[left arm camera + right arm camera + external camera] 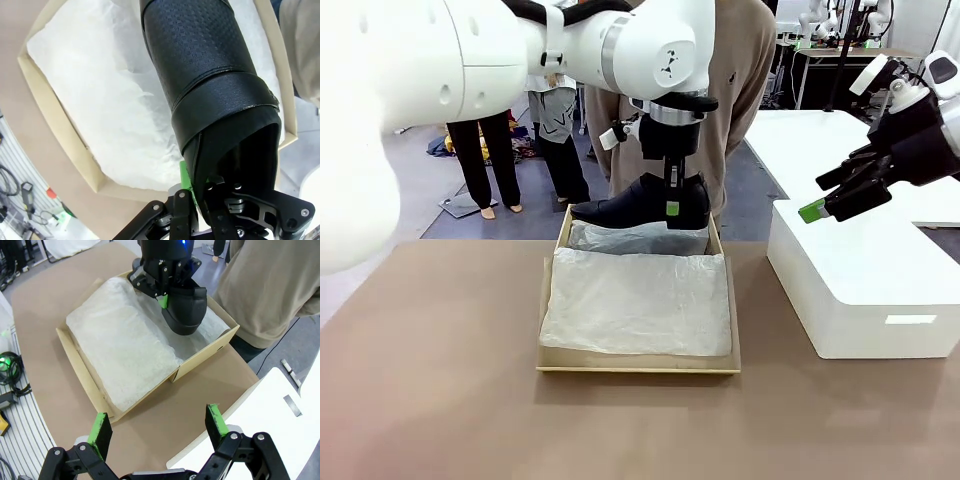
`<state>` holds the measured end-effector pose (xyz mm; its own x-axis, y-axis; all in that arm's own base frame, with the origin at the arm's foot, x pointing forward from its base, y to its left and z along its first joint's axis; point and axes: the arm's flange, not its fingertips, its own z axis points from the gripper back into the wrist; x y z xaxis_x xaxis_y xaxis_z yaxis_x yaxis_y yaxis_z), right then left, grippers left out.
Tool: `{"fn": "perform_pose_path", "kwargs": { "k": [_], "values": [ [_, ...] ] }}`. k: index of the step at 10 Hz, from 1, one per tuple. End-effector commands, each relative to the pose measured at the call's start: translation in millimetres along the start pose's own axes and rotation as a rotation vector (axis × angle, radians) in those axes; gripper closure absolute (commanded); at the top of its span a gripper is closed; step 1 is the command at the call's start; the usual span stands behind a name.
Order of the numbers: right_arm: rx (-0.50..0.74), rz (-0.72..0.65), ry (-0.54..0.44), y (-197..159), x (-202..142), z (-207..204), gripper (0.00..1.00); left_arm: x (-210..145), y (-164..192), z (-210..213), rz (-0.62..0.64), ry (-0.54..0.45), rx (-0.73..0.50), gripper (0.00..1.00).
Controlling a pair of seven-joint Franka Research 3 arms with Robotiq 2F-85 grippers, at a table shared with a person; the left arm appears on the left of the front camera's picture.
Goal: Pack the shoes into the box.
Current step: Place the other shoe of the Shoes into the Shoes Box.
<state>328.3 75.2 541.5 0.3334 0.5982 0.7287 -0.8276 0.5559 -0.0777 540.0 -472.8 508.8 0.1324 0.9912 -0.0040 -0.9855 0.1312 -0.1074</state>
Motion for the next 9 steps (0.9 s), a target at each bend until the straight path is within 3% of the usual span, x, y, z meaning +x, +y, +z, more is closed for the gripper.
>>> {"fn": "perform_pose_path", "kwargs": {
  "k": [1, 3, 9],
  "values": [
    [0.009, -0.001, -0.013, -0.5, 0.3, -0.3, 0.00, -9.6, 0.4, 4.6, 0.116, -0.075, -0.015, 1.00],
    [0.009, -0.001, -0.013, -0.5, 0.3, -0.3, 0.00, -16.0, 1.2, -4.2, 0.120, -0.105, -0.031, 1.00],
    [0.009, -0.001, -0.013, -0.5, 0.3, -0.3, 0.00, -20.2, -3.0, -29.6, 0.068, -0.046, -0.008, 1.00]
  ]
}}
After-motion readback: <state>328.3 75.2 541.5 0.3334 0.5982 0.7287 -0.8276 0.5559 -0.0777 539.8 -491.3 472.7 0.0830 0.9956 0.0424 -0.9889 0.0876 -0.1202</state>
